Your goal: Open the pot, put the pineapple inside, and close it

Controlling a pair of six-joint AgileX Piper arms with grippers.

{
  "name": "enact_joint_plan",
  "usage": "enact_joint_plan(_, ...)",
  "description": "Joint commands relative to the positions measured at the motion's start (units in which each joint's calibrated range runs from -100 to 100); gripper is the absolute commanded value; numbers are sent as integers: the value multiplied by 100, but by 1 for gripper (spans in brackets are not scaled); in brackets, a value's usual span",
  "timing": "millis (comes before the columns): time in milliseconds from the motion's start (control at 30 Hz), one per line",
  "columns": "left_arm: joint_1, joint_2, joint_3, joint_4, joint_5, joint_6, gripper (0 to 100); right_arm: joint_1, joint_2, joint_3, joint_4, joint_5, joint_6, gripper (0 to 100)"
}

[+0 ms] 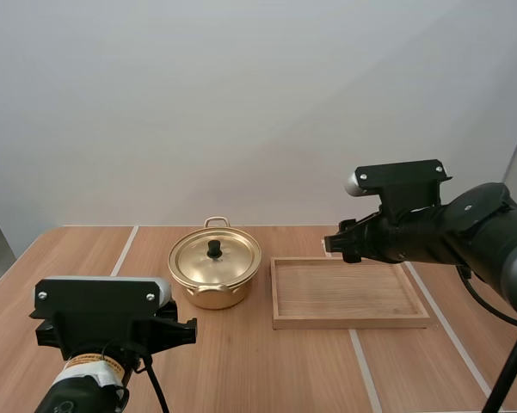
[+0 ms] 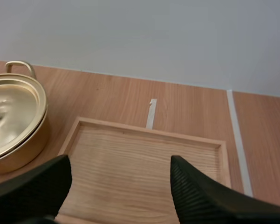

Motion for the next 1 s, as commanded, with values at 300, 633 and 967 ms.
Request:
enact_joint_plan(300,-16,-32,0,-694,-37,-68,100,340,-384,23,-125,221,-255,100)
enact_joint_plan(633,-16,-32,0,-893,96,157,100,591,-2148,23,-907,-462,927,0)
enact_joint_plan(967,-16,-32,0,-615,137,1395,100,608,-2372,23,-3462,-688,4022,0)
